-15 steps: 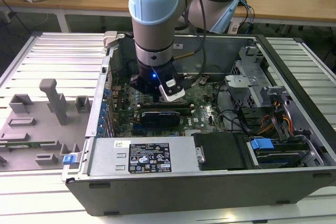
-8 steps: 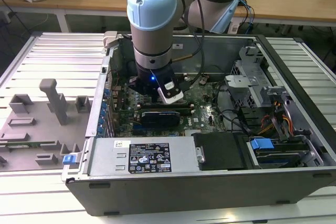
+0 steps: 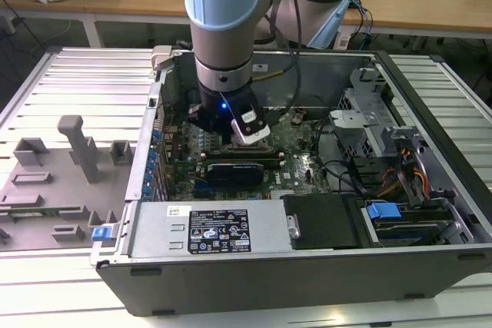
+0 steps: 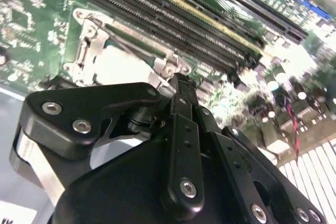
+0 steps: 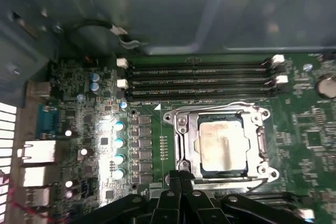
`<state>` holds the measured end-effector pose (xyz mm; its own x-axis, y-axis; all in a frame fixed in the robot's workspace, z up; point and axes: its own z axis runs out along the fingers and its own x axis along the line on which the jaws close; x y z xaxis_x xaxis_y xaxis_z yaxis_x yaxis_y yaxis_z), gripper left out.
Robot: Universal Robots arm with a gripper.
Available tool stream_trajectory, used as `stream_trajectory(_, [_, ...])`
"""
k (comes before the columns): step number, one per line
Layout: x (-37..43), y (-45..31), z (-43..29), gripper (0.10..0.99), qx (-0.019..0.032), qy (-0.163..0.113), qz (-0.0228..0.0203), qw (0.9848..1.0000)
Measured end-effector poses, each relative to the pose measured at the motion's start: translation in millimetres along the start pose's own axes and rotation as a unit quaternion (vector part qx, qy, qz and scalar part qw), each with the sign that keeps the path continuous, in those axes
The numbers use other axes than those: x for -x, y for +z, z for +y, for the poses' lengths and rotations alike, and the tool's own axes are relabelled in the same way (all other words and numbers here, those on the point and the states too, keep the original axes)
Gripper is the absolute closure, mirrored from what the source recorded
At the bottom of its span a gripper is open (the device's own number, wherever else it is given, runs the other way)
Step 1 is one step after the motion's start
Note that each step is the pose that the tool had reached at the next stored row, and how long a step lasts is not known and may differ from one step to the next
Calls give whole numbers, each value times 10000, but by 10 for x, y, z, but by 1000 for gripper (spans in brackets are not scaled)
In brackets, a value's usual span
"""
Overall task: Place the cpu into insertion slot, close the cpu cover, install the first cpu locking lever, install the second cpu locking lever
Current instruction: 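Install the second cpu locking lever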
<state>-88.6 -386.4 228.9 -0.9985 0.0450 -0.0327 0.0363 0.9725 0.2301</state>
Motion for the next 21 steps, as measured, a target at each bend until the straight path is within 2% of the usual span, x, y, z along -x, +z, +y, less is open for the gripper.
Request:
stream_trajectory(2, [3, -96, 23, 980, 1, 0, 0, 10000])
stream_trajectory(6, [8, -219, 52, 980, -9, -1, 0, 10000])
stream_trajectory(8, [8, -247, 59, 980, -44, -2, -2, 10000])
stream_trajectory(10, [11, -278, 66, 980, -108, -5, -3, 9999])
stream_trajectory(12, [22, -289, 68, 980, -147, -7, 0, 9999])
stream_trajectory(14, [66, -289, 65, 980, -178, -1, 17, 9998])
stream_trajectory(15, [113, -288, 60, 980, -199, 5, 40, 9998])
stream_trajectory(18, [191, -289, 48, 980, -221, 16, 74, 9997])
stream_trajectory(21, [268, -273, 22, 980, -222, 23, 99, 9997])
